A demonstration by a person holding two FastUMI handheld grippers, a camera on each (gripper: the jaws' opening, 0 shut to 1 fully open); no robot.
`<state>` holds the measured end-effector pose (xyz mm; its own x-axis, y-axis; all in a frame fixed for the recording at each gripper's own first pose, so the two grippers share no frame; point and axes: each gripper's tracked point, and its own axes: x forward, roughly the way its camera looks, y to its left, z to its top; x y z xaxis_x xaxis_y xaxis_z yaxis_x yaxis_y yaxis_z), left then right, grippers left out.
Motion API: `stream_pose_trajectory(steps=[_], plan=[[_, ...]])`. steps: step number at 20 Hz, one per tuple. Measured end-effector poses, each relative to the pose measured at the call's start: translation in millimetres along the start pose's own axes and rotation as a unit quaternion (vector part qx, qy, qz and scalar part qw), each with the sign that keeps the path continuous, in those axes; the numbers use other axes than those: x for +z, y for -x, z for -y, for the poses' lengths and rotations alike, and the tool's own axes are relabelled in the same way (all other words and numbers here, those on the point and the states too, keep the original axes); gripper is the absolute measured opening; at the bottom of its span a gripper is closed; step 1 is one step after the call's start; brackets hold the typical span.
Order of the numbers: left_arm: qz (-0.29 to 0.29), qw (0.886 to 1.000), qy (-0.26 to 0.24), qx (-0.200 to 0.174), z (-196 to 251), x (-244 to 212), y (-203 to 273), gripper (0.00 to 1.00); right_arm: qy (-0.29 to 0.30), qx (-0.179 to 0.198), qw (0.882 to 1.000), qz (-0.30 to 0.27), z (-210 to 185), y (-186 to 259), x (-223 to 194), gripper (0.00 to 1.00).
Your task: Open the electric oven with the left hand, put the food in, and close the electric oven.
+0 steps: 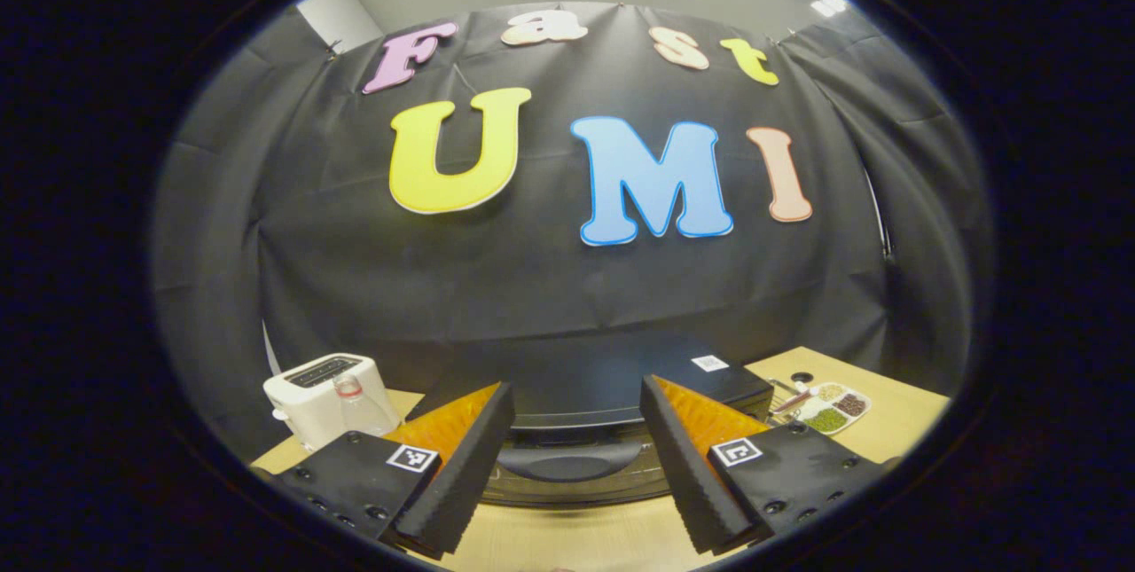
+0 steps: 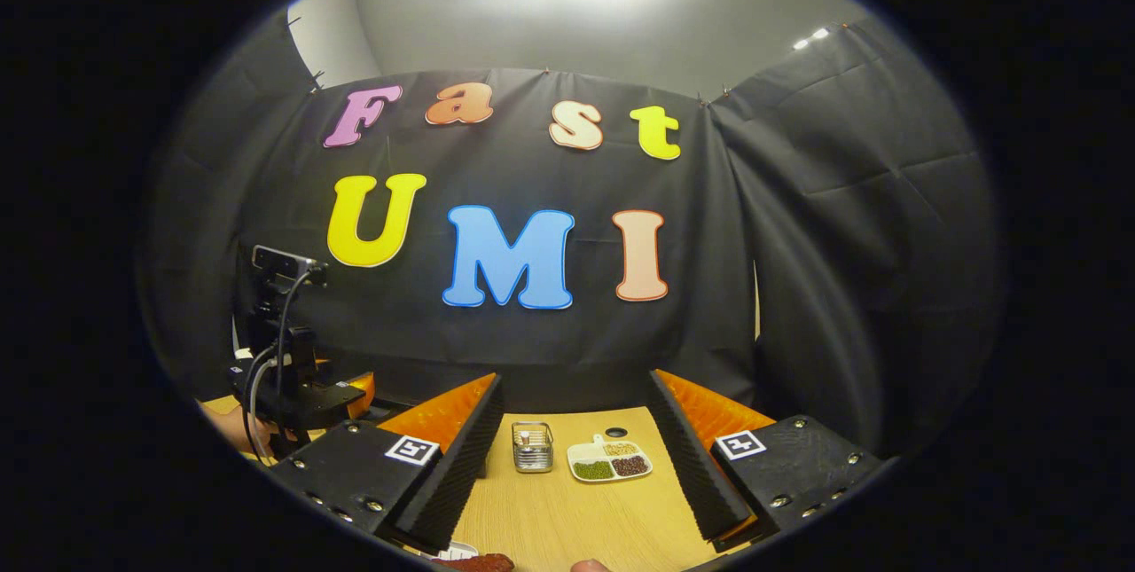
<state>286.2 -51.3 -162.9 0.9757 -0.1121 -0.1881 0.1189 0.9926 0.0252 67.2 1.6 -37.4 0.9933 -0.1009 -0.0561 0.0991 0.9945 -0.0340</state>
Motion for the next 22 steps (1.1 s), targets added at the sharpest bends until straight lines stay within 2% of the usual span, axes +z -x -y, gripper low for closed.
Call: stream_pose_trajectory(steps=[1, 2, 6, 14, 17, 18, 22], plan=[[-0.007, 1.0, 0.0, -0.001, -1, -7, -6, 0.96, 0.004, -0.002, 1.0, -0.002, -2, -1, -1, 0.98], [-0.011, 1.0, -0.001, -0.003, -3, -13, -11, 1.0, 0.006, -0.003, 1.0, -0.003, -4, 0, -1, 0.98], [-0.02, 1.0, -0.013, 0.001, -11, -30, -25, 1.0, 0.016, -0.007, 1.0, -0.011, -9, -1, -3, 0.98], [-0.04, 0.999, -0.007, 0.005, -14, -52, -33, 0.98, 0.032, -0.005, 0.999, -0.013, -10, 5, -3, 0.98], [-0.042, 0.999, -0.005, 0.007, -14, -55, -31, 1.0, 0.033, -0.001, 0.999, -0.012, -11, 8, -2, 0.98], [-0.041, 0.999, 0.0, 0.008, -14, -55, -28, 0.97, 0.032, 0.001, 0.999, -0.012, -10, 9, -2, 0.98], [-0.044, 0.999, 0.007, 0.009, -14, -59, -15, 0.96, 0.028, 0.008, 1.0, -0.013, -11, 12, -4, 0.98]])
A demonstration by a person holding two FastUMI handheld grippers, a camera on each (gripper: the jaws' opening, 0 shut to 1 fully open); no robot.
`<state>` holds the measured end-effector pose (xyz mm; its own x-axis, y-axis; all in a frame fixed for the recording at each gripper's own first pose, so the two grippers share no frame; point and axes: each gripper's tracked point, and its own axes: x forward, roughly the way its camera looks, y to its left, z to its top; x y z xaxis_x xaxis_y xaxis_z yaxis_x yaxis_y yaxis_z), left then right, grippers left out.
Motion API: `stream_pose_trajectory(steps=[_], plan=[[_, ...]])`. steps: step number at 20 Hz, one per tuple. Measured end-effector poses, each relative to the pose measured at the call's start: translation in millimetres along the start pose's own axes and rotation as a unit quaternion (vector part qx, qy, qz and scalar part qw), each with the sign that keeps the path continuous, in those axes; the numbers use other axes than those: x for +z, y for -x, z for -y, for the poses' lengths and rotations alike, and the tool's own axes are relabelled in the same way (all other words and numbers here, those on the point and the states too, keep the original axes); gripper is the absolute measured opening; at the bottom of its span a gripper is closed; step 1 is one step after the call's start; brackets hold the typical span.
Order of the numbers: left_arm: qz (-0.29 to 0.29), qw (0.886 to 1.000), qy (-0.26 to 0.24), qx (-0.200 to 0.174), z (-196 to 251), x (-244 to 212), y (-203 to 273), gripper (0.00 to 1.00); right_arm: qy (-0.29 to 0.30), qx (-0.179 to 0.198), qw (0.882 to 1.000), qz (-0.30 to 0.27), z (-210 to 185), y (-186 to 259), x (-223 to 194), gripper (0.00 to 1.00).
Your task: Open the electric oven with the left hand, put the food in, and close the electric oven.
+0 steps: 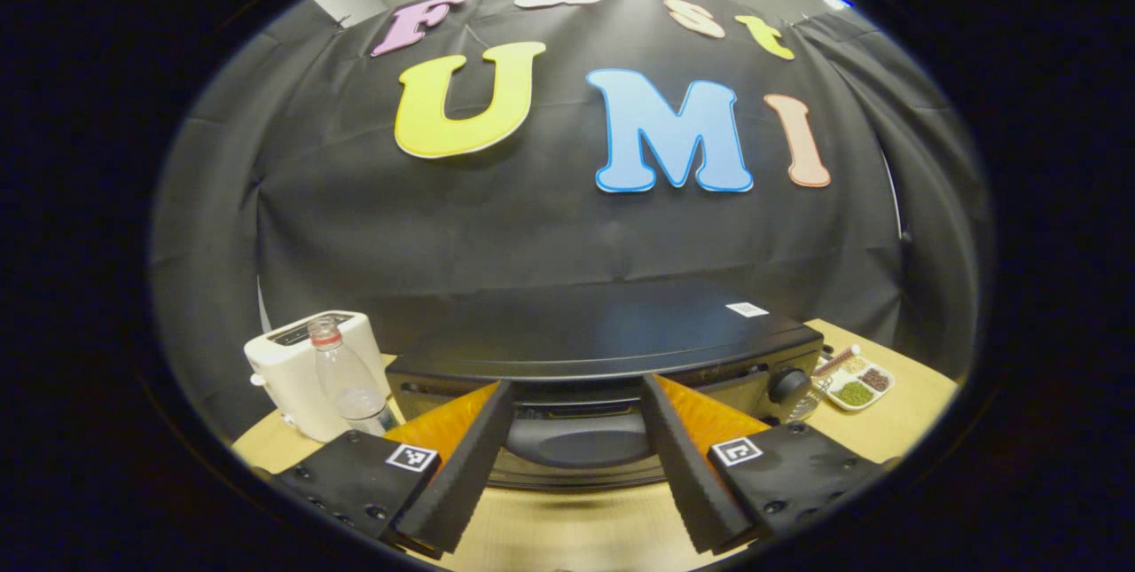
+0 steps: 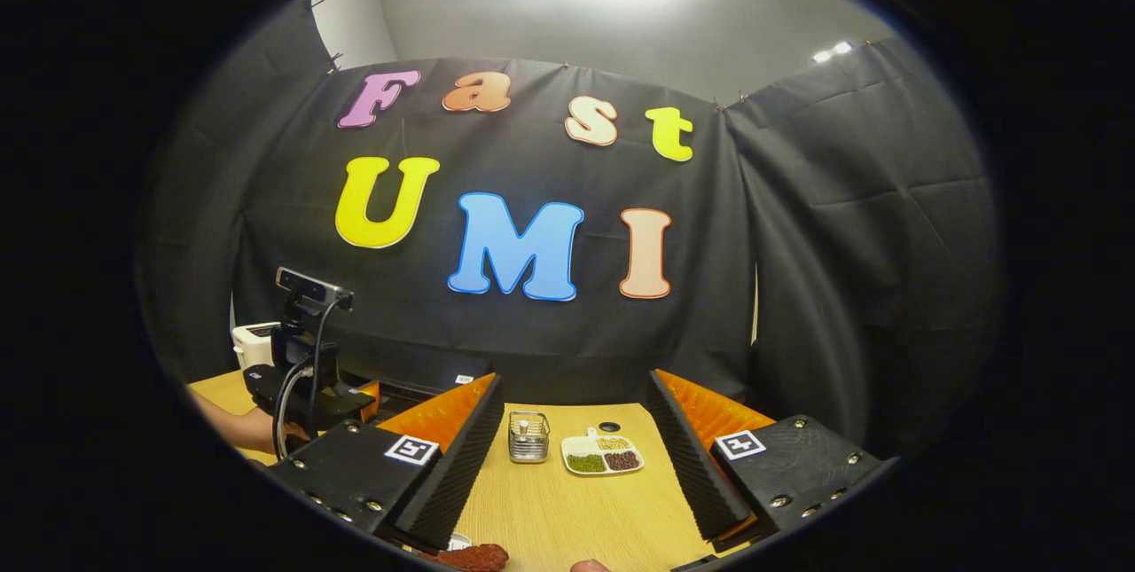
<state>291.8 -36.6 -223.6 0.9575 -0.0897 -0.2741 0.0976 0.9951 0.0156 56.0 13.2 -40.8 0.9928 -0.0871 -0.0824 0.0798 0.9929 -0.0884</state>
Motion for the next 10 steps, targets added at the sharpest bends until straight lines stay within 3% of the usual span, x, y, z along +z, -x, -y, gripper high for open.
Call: stream_pose_trajectory(steps=[10], plan=[[-0.018, 1.0, -0.002, 0.004, 3, -22, 40, 1.0, -0.015, 0.014, 1.0, -0.006, 4, 5, -6, 0.98]])
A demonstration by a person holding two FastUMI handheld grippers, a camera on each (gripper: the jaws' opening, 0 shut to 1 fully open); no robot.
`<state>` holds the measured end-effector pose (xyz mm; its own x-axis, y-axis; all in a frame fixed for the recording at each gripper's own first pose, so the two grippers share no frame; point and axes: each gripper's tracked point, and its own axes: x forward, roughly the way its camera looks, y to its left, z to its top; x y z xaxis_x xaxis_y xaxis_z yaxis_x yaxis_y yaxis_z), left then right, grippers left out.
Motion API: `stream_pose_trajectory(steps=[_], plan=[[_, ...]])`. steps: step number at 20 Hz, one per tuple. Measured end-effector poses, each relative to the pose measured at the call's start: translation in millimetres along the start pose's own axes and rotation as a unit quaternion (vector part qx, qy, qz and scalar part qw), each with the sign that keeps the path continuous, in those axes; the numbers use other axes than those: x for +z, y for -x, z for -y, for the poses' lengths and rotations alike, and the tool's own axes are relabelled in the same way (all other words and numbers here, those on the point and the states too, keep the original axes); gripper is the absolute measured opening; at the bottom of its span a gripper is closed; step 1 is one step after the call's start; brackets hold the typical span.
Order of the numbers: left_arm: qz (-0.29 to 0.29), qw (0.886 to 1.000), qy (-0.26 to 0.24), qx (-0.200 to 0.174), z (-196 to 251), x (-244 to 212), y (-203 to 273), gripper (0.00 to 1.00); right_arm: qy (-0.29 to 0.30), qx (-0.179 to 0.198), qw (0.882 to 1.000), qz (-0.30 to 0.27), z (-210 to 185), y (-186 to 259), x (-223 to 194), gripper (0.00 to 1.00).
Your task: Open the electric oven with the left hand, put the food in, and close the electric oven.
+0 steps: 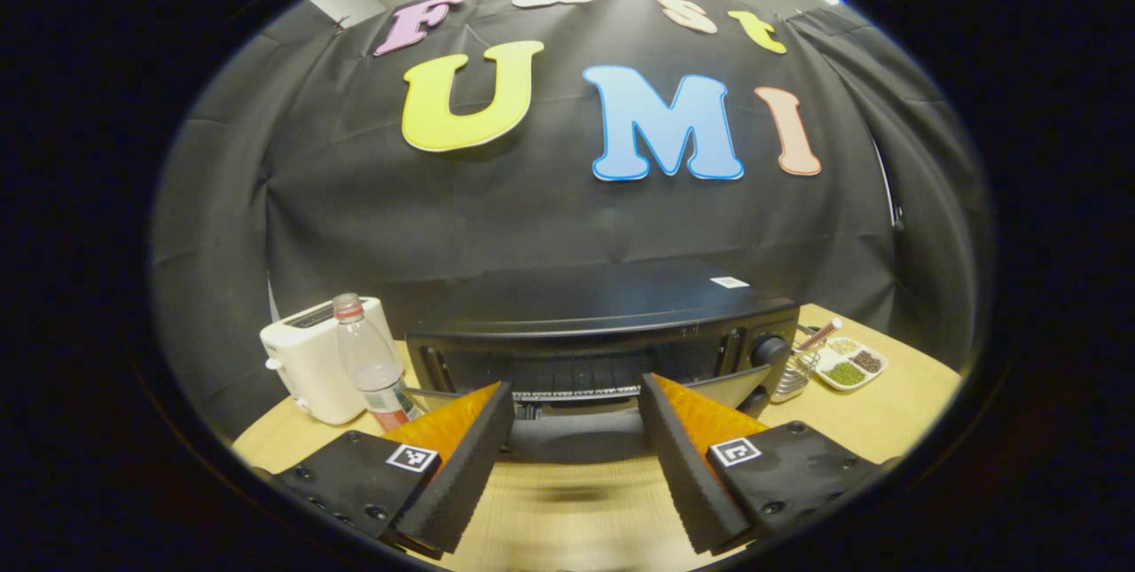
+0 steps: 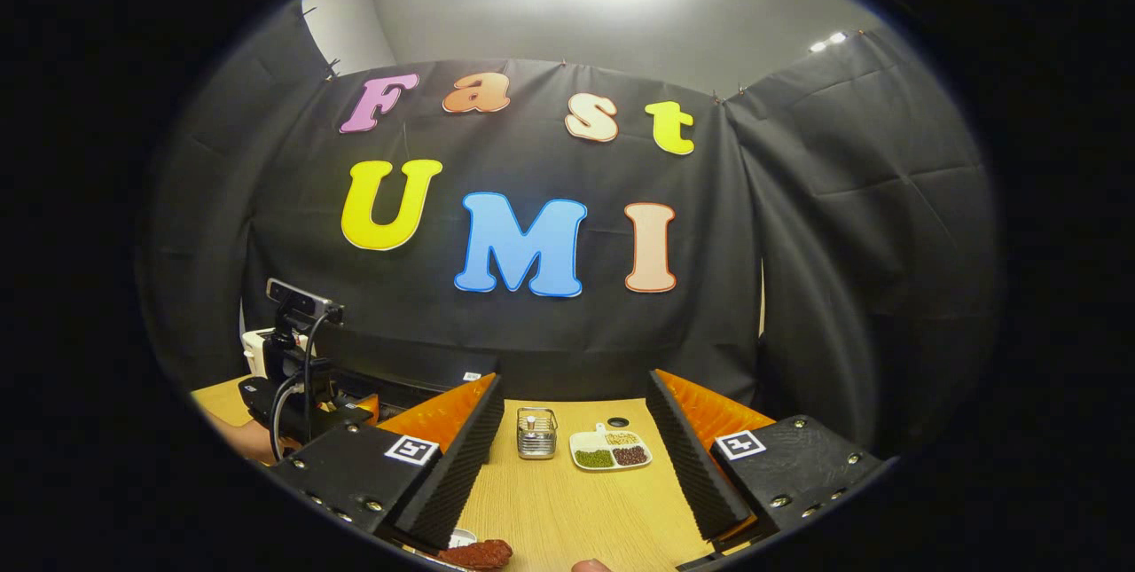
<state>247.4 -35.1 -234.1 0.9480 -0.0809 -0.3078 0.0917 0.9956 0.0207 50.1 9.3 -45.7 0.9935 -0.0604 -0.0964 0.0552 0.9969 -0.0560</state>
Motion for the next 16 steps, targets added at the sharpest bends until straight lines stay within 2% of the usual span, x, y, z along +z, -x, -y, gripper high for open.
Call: stream_pose_trajectory(steps=[11, 12, 14, 16], plan=[[-0.034, 0.999, -0.004, 0.002, 0, -36, 28, 1.0, -0.01, 0.012, 1.0, -0.017, -2, 9, -10, 0.98], [-0.035, 0.999, -0.004, 0.002, 1, -39, 30, 0.96, -0.011, 0.012, 1.0, -0.018, -3, 10, -11, 0.98], [-0.042, 0.999, -0.002, 0.001, 2, -45, 34, 0.95, -0.011, 0.012, 1.0, -0.02, -2, 11, -11, 0.98], [-0.051, 0.999, -0.003, -0.001, 4, -54, 38, 1.0, -0.011, 0.012, 1.0, -0.021, -2, 13, -13, 0.98]])
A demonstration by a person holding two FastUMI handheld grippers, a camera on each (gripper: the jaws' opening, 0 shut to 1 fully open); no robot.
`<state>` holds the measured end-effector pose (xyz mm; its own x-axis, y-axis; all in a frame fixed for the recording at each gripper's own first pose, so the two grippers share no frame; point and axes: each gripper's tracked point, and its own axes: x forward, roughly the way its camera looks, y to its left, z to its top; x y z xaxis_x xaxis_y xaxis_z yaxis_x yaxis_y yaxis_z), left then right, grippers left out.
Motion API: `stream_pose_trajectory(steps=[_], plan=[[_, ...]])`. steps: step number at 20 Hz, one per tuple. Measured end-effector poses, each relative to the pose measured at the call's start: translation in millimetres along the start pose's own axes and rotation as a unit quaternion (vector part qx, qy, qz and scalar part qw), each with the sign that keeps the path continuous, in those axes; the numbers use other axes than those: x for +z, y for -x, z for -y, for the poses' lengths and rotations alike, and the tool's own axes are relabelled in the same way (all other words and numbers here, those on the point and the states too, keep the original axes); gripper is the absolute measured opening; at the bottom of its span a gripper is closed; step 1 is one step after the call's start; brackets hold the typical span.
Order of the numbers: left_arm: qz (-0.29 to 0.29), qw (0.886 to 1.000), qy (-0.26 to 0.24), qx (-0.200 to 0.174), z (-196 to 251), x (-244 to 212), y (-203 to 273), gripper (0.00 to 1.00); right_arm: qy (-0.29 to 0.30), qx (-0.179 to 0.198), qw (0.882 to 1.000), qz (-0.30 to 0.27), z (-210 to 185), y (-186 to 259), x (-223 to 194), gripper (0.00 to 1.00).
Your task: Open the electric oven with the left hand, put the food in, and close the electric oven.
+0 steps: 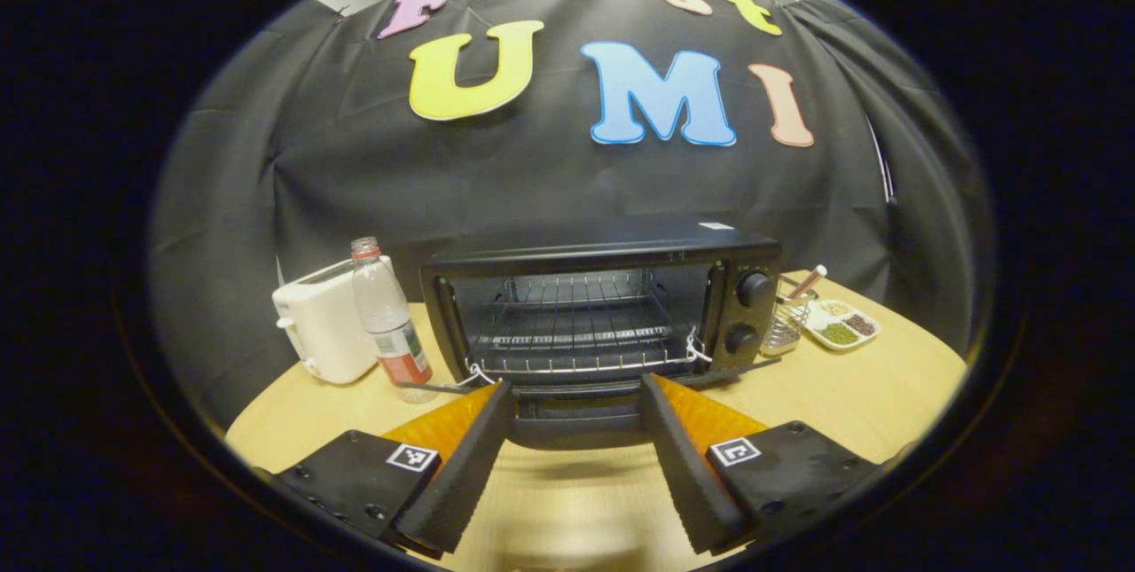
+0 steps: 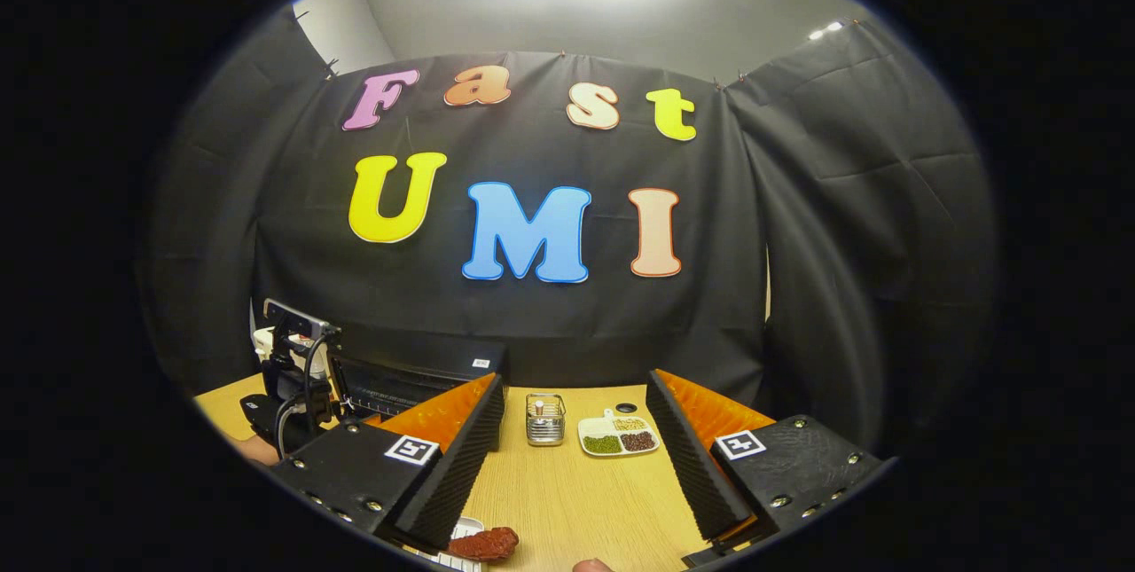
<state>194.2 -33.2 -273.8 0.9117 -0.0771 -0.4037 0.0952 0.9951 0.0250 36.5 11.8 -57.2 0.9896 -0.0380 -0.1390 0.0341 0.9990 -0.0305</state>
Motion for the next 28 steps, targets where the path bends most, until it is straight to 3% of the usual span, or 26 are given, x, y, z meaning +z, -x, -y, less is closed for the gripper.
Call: stream_pose_trajectory(steps=[2, 4, 8, 9, 15, 16, 18, 20, 23, 27, 28], plan=[[-0.01, 1.0, -0.002, -0.003, 2, -10, 4, 0.96, -0.003, 0.0, 1.0, -0.001, -1, 2, -1, 0.98], [-0.021, 1.0, -0.005, -0.005, 4, -19, 6, 1.0, -0.003, 0.002, 1.0, -0.002, -2, 3, -2, 0.98], [-0.037, 0.999, -0.011, -0.01, 7, -36, 9, 0.92, 0.001, 0.006, 1.0, -0.006, -4, 7, -5, 0.98], [-0.041, 0.999, -0.012, -0.011, 7, -39, 9, 0.96, 0.001, 0.008, 1.0, -0.008, -5, 7, -7, 0.98], [-0.075, 0.997, -0.014, -0.012, 10, -72, 12, 0.96, 0.004, 0.013, 1.0, -0.017, -5, 11, -13, 0.98], [-0.079, 0.997, -0.014, -0.013, 12, -76, 12, 1.0, 0.004, 0.013, 1.0, -0.019, -5, 11, -14, 0.98], [-0.084, 0.996, -0.015, -0.015, 15, -82, 13, 0.96, 0.004, 0.015, 1.0, -0.022, -4, 11, -16, 0.98], [-0.087, 0.996, -0.018, -0.017, 18, -83, 15, 1.0, 0.003, 0.016, 1.0, -0.025, -3, 12, -17, 0.98], [-0.077, 0.997, -0.014, -0.014, 18, -73, 24, 0.96, -0.001, 0.022, 0.999, -0.029, -3, 9, -21, 0.98], [-0.024, 1.0, -0.004, -0.013, 16, -21, 40, 1.0, -0.013, 0.045, 0.998, -0.043, -10, 7, -32, 0.98], [-0.009, 1.0, -0.002, -0.015, 17, -6, 48, 0.96, -0.017, 0.053, 0.997, -0.049, -13, 6, -37, 0.98]])
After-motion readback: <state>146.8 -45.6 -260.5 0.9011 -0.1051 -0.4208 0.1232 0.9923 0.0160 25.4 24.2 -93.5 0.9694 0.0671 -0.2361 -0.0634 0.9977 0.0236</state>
